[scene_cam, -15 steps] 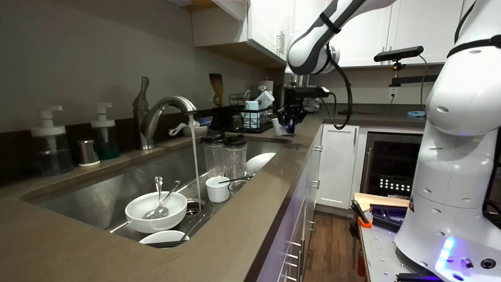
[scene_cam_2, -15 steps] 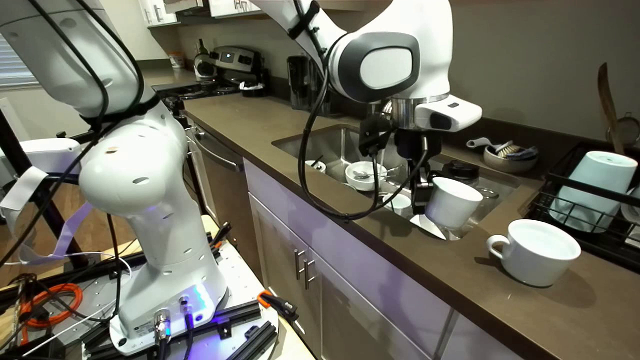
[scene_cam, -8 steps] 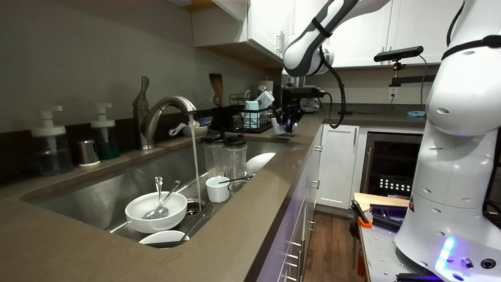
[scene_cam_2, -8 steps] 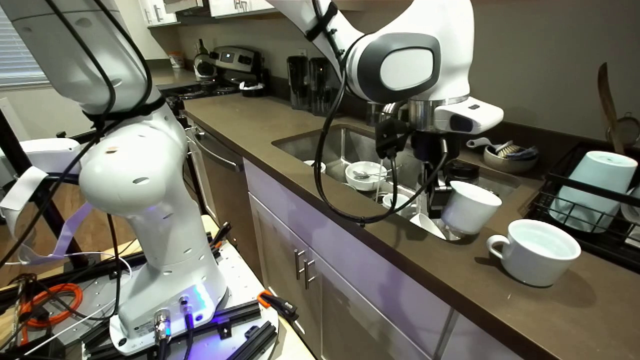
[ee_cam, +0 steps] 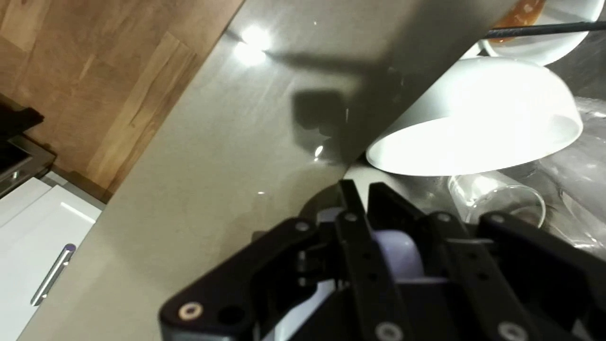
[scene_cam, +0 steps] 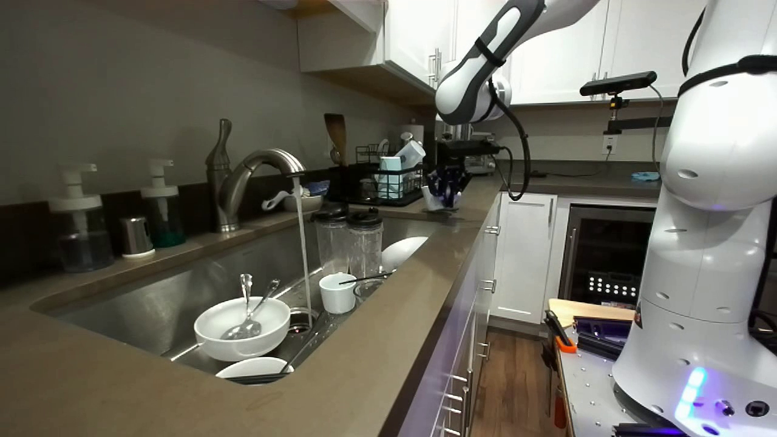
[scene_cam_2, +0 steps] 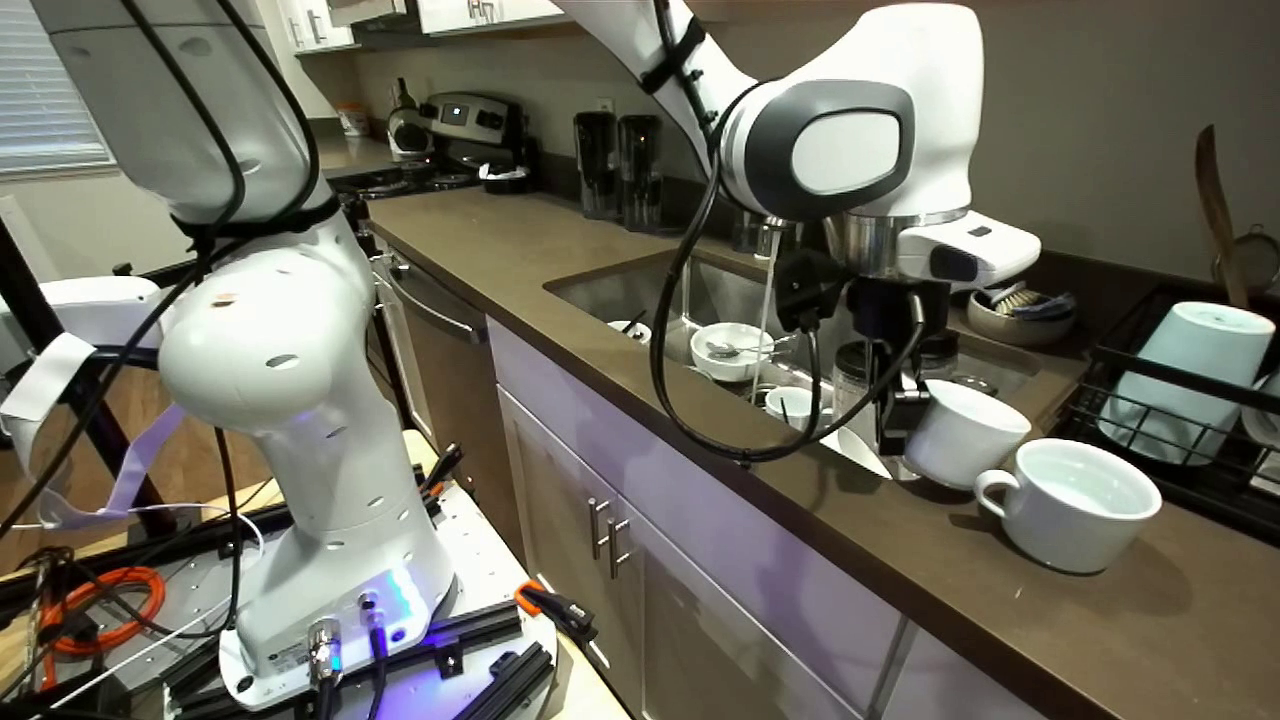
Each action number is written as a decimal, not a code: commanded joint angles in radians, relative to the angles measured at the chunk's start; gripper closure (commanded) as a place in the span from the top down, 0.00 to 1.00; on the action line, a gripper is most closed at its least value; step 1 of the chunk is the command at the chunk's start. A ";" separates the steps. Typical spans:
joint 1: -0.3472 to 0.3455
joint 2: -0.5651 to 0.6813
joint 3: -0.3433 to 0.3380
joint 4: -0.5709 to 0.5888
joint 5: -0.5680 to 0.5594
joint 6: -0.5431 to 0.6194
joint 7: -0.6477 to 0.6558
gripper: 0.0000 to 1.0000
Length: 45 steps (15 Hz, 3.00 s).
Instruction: Pick the mug on the left side of the counter, put some water in it and place it next to the white mug on the right
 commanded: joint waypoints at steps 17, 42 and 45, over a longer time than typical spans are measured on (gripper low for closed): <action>0.006 0.125 -0.074 0.156 0.010 -0.009 -0.005 0.04; 0.051 0.099 -0.053 0.124 0.190 -0.031 -0.098 0.72; 0.059 0.031 -0.043 0.084 0.183 -0.076 -0.095 0.92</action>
